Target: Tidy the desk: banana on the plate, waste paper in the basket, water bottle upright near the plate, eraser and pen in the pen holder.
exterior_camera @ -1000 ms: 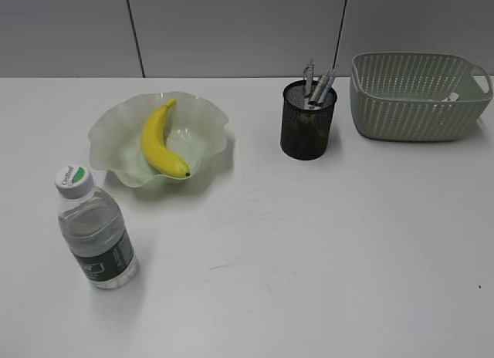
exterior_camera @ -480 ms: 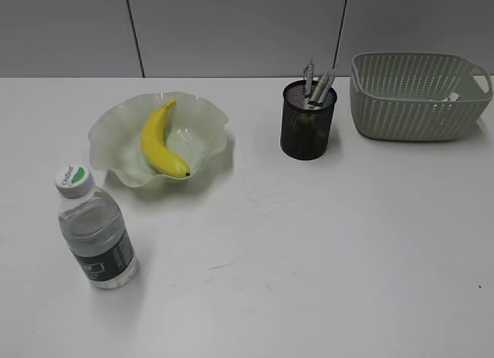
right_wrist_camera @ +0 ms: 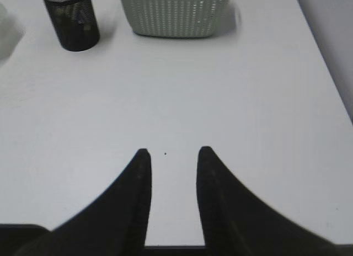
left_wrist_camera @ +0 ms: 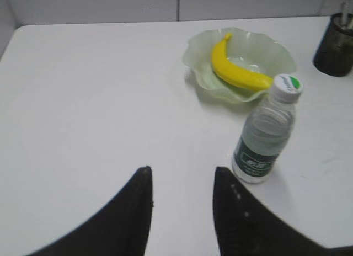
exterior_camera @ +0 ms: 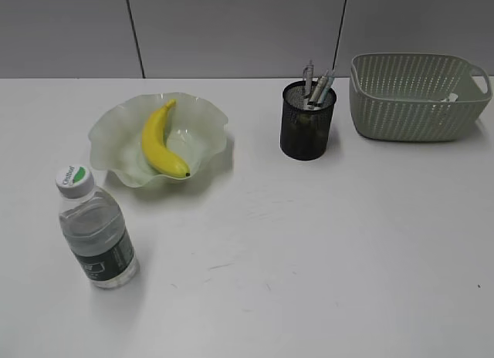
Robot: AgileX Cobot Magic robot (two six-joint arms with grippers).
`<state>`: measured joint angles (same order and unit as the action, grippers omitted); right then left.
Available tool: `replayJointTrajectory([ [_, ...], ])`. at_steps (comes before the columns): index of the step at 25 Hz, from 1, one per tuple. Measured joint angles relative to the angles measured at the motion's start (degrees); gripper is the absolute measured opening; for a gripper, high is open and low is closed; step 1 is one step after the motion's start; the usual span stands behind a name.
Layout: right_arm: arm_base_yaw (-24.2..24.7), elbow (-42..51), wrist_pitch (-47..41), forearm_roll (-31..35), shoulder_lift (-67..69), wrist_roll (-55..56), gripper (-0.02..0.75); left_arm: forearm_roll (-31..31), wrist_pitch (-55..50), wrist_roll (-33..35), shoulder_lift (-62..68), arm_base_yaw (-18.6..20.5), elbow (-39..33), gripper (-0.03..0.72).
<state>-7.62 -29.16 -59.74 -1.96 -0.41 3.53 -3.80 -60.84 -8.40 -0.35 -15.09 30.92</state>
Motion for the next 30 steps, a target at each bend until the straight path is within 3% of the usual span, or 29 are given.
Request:
replayJointTrajectory([
  [4, 5.6, 0.0, 0.1, 0.0, -0.1, 0.0, 0.237, 0.0, 0.1, 0.0, 0.0, 5.0, 0.0, 0.276],
  [19, 6.2, 0.0, 0.1, 0.0, -0.1, 0.0, 0.237, 0.0, 0.2, 0.0, 0.0, 5.2, 0.0, 0.272],
  [30, 6.2, 0.0, 0.1, 4.2, -0.1, -6.0, 0.237, 0.8, 0.2, 3.1, 0.0, 5.2, 0.0, 0.262],
])
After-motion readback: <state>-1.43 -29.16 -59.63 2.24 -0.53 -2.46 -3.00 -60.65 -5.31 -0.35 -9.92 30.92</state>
